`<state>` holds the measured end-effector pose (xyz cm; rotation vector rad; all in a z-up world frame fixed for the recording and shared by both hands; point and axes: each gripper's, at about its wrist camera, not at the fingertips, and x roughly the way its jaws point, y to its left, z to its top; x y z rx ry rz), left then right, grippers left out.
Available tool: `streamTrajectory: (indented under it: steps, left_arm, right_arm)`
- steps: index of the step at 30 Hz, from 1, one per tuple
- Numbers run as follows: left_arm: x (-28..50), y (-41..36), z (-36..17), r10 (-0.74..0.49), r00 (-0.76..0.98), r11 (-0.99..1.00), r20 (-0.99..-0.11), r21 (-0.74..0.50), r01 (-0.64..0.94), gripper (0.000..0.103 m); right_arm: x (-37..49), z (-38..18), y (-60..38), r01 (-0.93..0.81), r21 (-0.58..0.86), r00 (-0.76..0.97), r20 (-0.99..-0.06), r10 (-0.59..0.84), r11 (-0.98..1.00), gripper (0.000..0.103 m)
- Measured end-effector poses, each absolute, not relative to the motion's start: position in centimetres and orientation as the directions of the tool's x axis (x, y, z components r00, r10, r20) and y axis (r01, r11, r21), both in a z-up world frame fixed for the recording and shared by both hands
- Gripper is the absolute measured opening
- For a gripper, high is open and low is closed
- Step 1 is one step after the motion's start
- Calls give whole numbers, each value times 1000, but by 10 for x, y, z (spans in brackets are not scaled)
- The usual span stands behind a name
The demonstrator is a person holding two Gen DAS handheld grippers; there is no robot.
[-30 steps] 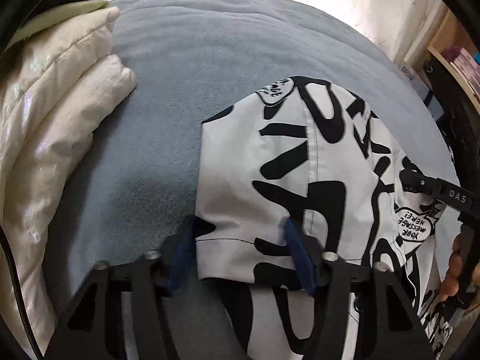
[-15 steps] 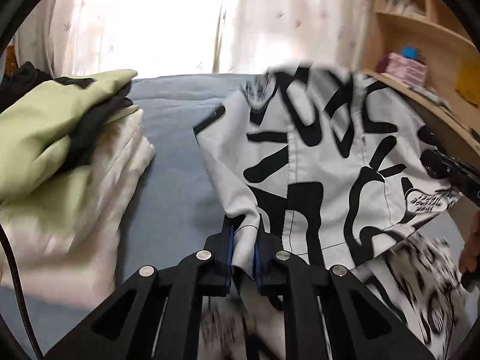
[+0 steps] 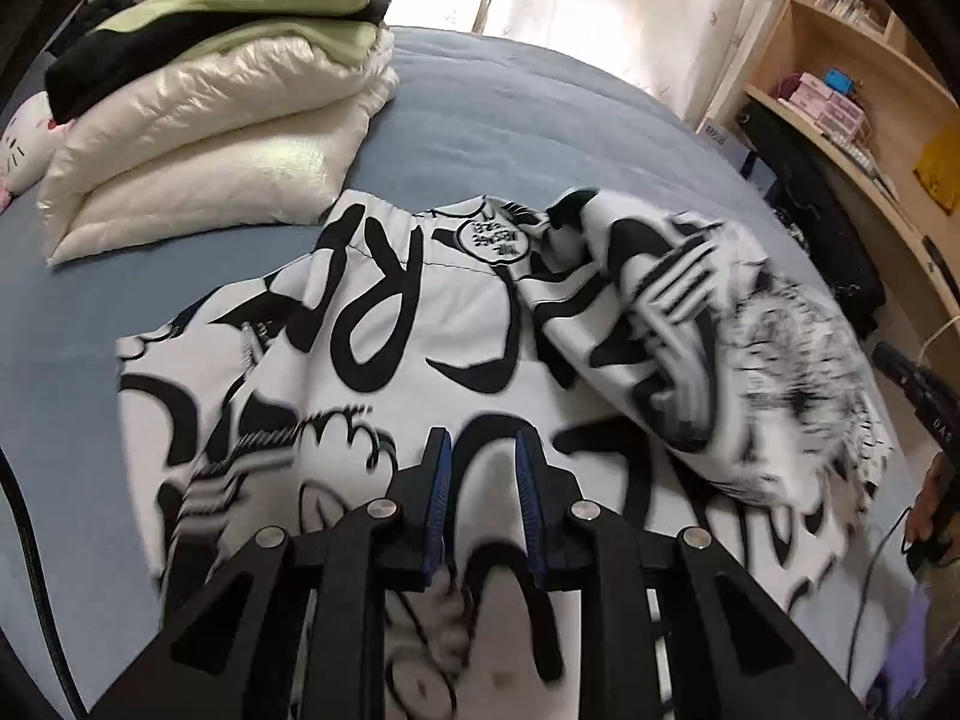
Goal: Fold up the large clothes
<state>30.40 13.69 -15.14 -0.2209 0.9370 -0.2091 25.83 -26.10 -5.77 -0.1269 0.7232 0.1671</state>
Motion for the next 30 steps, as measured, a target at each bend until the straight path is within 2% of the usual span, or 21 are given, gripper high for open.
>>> streamTrajectory:
  steps: [3,4,7,10,11,14,20,30]
  left_arm:
    - [295,138,-123,-308,589,947,-747,-302,112,22]
    - [292,136,-113,-319,594,943,-739,-310,120,23]
    - [283,136,-94,-360,593,928,-720,-342,149,25]
    - [277,132,-81,-389,584,917,-712,-359,172,34]
    - [270,131,-75,-394,584,915,-710,-361,179,40]
    - [269,118,-74,-411,581,909,-702,-366,200,48]
    - [290,103,-92,-472,542,877,-695,-434,207,48]
    - [354,105,-136,-595,489,763,-638,-639,94,48]
  right_arm:
    - [246,-55,-259,-190,34,690,-706,158,981,18]
    - [244,-54,-259,-190,91,663,-723,196,978,23]
    - [234,-57,-260,-182,234,625,-723,296,955,30]
    - [228,-63,-258,-157,322,594,-724,350,934,38]
    - [227,-66,-258,-145,346,583,-727,362,927,41]
    - [226,-79,-263,-106,429,553,-725,411,897,41]
    - [238,-107,-278,-7,607,536,-669,515,795,41]
    - [281,-140,-258,-13,694,520,-611,597,720,41]
